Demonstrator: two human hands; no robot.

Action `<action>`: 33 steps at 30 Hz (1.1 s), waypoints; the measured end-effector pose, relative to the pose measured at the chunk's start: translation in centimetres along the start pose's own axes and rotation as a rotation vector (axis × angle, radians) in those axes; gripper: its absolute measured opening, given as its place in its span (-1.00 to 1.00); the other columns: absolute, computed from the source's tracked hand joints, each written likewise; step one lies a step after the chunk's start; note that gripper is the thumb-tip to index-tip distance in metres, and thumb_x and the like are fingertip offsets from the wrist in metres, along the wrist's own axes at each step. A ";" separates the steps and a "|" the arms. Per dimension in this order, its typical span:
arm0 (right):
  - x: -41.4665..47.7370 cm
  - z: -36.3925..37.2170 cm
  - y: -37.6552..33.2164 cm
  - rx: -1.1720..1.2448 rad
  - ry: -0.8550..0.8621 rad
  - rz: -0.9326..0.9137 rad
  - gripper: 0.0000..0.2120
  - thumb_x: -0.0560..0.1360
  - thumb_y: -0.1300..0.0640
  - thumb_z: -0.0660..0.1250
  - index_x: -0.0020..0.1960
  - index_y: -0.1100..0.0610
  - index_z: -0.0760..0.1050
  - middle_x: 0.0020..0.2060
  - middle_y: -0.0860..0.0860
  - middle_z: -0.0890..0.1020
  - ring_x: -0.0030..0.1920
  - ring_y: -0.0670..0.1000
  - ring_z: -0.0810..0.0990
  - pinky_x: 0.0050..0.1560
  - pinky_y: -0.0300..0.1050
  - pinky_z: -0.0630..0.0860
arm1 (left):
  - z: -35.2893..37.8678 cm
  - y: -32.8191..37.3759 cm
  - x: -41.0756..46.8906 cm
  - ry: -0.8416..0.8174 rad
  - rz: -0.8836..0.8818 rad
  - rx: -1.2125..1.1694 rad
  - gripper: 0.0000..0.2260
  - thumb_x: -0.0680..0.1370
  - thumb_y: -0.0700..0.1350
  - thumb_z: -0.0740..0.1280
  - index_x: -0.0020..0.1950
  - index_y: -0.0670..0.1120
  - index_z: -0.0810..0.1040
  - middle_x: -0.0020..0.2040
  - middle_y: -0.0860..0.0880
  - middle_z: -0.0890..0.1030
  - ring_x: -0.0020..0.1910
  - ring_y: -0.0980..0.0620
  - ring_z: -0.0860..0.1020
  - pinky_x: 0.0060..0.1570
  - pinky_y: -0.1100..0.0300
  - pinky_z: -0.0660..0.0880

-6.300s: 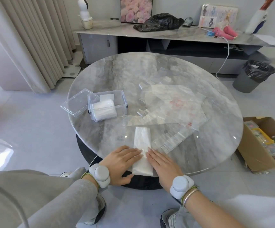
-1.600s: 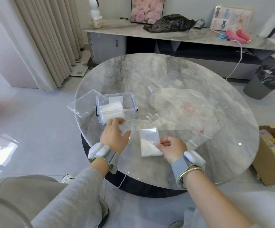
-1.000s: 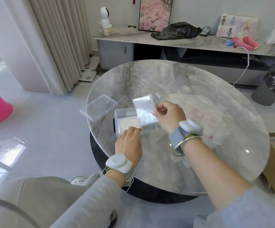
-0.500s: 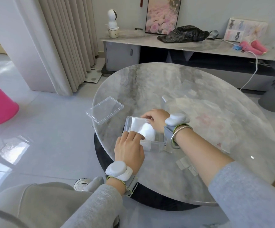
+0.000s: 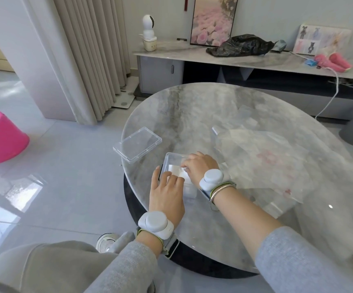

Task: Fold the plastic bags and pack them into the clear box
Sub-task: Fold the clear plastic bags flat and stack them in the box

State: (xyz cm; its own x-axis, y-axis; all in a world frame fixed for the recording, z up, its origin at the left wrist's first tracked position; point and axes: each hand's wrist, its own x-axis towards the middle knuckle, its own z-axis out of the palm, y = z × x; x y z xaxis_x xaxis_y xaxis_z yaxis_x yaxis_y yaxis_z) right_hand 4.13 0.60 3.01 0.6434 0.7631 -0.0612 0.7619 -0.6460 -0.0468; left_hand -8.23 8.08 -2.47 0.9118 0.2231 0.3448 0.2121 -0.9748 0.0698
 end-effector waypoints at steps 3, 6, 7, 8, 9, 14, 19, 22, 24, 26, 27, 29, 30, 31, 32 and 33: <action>-1.1 0.0 0.4 0.061 0.097 0.038 -0.69 0.58 0.20 0.17 0.25 -0.01 0.52 0.17 -0.03 0.52 0.24 0.04 0.37 0.11 -0.12 0.37 | 0.1 0.0 0.3 -0.023 -0.007 0.011 -0.75 0.25 -0.26 0.33 -0.11 -0.09 0.61 -0.19 0.00 0.61 0.05 -0.12 0.58 0.47 -0.10 0.01; -2.1 -0.1 0.4 0.126 0.122 0.109 -0.69 0.55 0.22 0.18 0.19 -0.02 0.55 0.13 -0.06 0.51 0.23 0.01 0.39 -0.01 -0.14 0.37 | 0.2 0.0 0.5 -0.044 -0.011 0.008 -0.77 0.27 -0.26 0.28 -0.12 -0.09 0.60 -0.20 0.00 0.59 0.03 -0.12 0.57 0.49 -0.10 -0.05; -2.3 -0.1 0.4 0.130 0.074 0.133 -0.69 0.55 0.22 0.18 0.18 -0.03 0.56 0.15 -0.06 0.52 0.23 0.02 0.42 0.01 -0.14 0.39 | 0.2 0.0 0.5 -0.054 -0.011 0.010 -0.77 0.28 -0.26 0.28 -0.12 -0.08 0.60 -0.20 0.00 0.59 0.01 -0.11 0.57 0.50 -0.09 -0.09; -2.3 -0.1 0.3 0.126 0.012 0.153 -0.68 0.54 0.22 0.18 0.19 -0.05 0.56 0.19 -0.07 0.53 0.23 0.03 0.45 0.05 -0.15 0.40 | 0.2 -0.1 0.6 -0.062 -0.012 0.014 -0.77 0.28 -0.26 0.29 -0.12 -0.08 0.60 -0.20 0.01 0.59 0.00 -0.11 0.57 0.51 -0.08 -0.12; -2.3 0.1 0.3 0.122 -0.048 0.168 -0.65 0.53 0.23 0.19 0.20 -0.06 0.56 0.23 -0.07 0.53 0.24 0.05 0.47 0.08 -0.15 0.40 | 0.2 -0.1 0.7 -0.064 -0.010 0.017 -0.78 0.28 -0.26 0.31 -0.12 -0.08 0.60 -0.20 0.01 0.59 -0.02 -0.10 0.57 0.51 -0.07 -0.15; -2.1 0.5 0.3 0.133 -0.156 0.170 -0.61 0.52 0.20 0.15 0.25 -0.10 0.53 0.29 -0.06 0.53 0.23 0.10 0.51 0.03 -0.17 0.38 | -0.2 -1.3 1.7 -0.115 0.070 0.015 -0.70 0.26 -0.27 0.36 -0.03 -0.08 0.61 -0.14 0.00 0.61 -0.03 -0.09 0.60 0.48 0.01 -0.23; -2.2 0.5 0.3 0.030 -0.187 0.102 -0.62 0.56 0.15 0.10 0.29 -0.10 0.48 0.29 -0.05 0.53 0.28 0.09 0.44 0.23 -0.08 0.31 | -1.4 -2.0 3.1 -0.277 0.169 0.105 -0.57 0.44 -0.22 0.23 0.31 -0.01 0.45 0.21 0.03 0.50 0.28 -0.01 0.44 0.47 0.03 -0.30; -2.4 0.5 0.3 -0.021 -0.165 0.084 -0.64 0.57 0.10 0.06 0.29 -0.12 0.46 0.28 -0.07 0.54 0.27 0.06 0.46 0.29 -0.06 0.22 | -1.5 -1.9 3.2 -0.304 0.180 0.141 -0.57 0.46 -0.23 0.20 0.32 -0.03 0.44 0.23 0.02 0.49 0.31 -0.02 0.42 0.49 0.01 -0.27; -2.7 0.7 0.1 0.035 -0.141 0.083 -0.65 0.60 0.07 0.01 0.29 -0.06 0.45 0.25 -0.04 0.56 0.25 0.05 0.50 0.32 -0.03 0.23 | -1.4 -1.9 3.2 -0.312 0.180 0.154 -0.58 0.46 -0.23 0.19 0.31 -0.02 0.44 0.23 0.03 0.48 0.31 -0.01 0.41 0.49 0.00 -0.27; -3.0 0.9 -0.2 0.089 -0.127 0.077 -0.65 0.63 0.03 -0.02 0.26 0.02 0.46 0.21 0.02 0.58 0.20 0.09 0.52 0.29 -0.03 0.27 | -1.4 -2.1 3.4 -0.316 0.179 0.162 -0.59 0.47 -0.22 0.19 0.30 -0.01 0.45 0.23 0.04 0.48 0.32 0.01 0.41 0.48 0.00 -0.28; -3.1 0.9 -0.4 0.104 -0.131 0.072 -0.64 0.64 0.01 -0.04 0.24 0.06 0.46 0.18 0.05 0.59 0.18 0.12 0.52 0.26 -0.04 0.29 | -1.4 -2.3 3.6 -0.320 0.176 0.167 -0.60 0.46 -0.22 0.18 0.29 -0.01 0.45 0.22 0.05 0.48 0.32 0.02 0.41 0.48 -0.01 -0.28; -3.0 1.1 -0.7 0.111 -0.128 0.061 -0.62 0.65 -0.03 -0.05 0.20 0.11 0.47 0.13 0.09 0.61 0.14 0.16 0.54 0.18 -0.05 0.32 | -1.5 -2.8 3.7 -0.329 0.168 0.179 -0.62 0.46 -0.21 0.18 0.26 -0.02 0.46 0.19 0.05 0.48 0.31 0.02 0.41 0.50 -0.03 -0.25; -2.9 1.3 -0.9 0.107 -0.119 0.053 -0.61 0.65 -0.04 -0.05 0.18 0.11 0.48 0.11 0.10 0.62 0.11 0.17 0.55 0.17 -0.05 0.32 | -1.5 -3.0 3.7 -0.331 0.158 0.184 -0.64 0.46 -0.20 0.18 0.24 -0.03 0.45 0.18 0.05 0.48 0.30 0.02 0.41 0.52 -0.04 -0.23; -2.8 1.5 -1.2 0.102 -0.113 0.043 -0.60 0.65 -0.05 -0.06 0.16 0.12 0.48 0.09 0.10 0.63 0.10 0.16 0.56 0.20 -0.04 0.32 | -1.5 -3.2 3.7 -0.332 0.144 0.186 -0.65 0.46 -0.19 0.19 0.23 -0.03 0.45 0.18 0.05 0.48 0.31 0.02 0.40 0.52 -0.05 -0.22; -2.7 1.8 -1.4 0.098 -0.113 0.034 -0.59 0.65 -0.05 -0.07 0.14 0.11 0.49 0.08 0.10 0.64 0.11 0.14 0.56 0.27 -0.02 0.30 | -1.5 -3.4 3.8 -0.332 0.128 0.185 -0.65 0.46 -0.19 0.20 0.23 -0.03 0.45 0.18 0.05 0.48 0.32 0.03 0.40 0.52 -0.05 -0.21; -2.6 2.0 -1.6 0.090 -0.128 0.025 -0.57 0.65 -0.05 -0.08 0.14 0.11 0.50 0.08 0.09 0.64 0.14 0.12 0.56 0.35 -0.02 0.23 | -1.4 -3.6 3.7 -0.333 0.113 0.180 -0.65 0.45 -0.18 0.21 0.24 -0.02 0.45 0.19 0.05 0.48 0.33 0.03 0.39 0.52 -0.06 -0.22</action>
State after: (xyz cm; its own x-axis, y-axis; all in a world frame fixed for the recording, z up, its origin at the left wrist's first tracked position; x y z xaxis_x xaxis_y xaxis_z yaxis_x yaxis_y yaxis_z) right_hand 1.07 -0.39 1.28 0.6430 0.7420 -0.1897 0.7320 -0.6683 -0.1325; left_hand -6.06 12.39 -0.13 0.9908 0.1343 0.0159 0.1352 -0.9826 -0.1271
